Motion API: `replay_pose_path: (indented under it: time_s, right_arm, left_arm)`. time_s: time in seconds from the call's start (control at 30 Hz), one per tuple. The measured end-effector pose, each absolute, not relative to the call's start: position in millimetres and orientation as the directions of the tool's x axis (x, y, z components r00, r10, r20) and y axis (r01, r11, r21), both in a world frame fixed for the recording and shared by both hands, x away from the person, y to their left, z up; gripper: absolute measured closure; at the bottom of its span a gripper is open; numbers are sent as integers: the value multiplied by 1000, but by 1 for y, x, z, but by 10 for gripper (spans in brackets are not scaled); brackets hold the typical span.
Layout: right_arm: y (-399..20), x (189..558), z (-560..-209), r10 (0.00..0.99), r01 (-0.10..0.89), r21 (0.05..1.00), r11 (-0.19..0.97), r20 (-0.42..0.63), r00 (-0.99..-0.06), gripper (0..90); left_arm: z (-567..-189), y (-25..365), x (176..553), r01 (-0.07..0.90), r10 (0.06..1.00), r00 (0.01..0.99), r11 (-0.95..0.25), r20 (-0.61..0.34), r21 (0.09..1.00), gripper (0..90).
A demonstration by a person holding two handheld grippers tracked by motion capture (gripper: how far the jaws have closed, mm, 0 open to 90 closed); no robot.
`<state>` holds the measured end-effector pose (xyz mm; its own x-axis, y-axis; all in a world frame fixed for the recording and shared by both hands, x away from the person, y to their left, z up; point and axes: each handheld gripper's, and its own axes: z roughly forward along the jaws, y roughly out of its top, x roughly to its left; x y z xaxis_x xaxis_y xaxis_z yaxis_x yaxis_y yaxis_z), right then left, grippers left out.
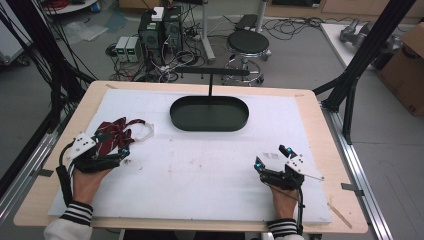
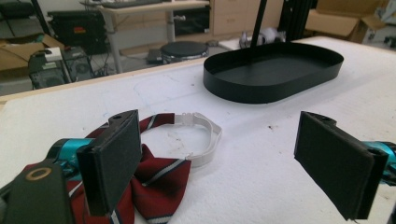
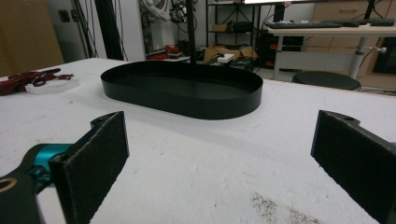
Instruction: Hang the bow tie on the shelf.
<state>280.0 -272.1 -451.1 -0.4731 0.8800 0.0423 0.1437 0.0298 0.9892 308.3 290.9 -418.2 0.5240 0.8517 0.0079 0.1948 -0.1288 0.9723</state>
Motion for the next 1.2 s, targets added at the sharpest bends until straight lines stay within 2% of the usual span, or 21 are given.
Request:
replay_pose_path:
  time_s: [0.17,0.47,0.57,0.83,1.2]
  right_arm:
    - [-272,280,-451,880,144,989,28,44,-474,31]
    - [-272,280,-451,880,148,989,24,50,-472,31]
    - [-272,280,-451,880,148,989,25,48,-472,31]
    - [-272,280,-451,879,145,989,31,42,-475,31]
    - [-273,280,-451,879,148,989,23,50,-475,31]
  left_arm:
    - [-403,282,327,267,832,554,-206,25,941,153]
    - [-390,261,354,340,804,591,-328,71,881,172]
    - [-386,252,369,384,785,613,-398,92,833,179]
    - [-382,239,395,470,767,634,-482,97,740,209]
    - [-383,229,420,565,760,647,-536,66,627,276]
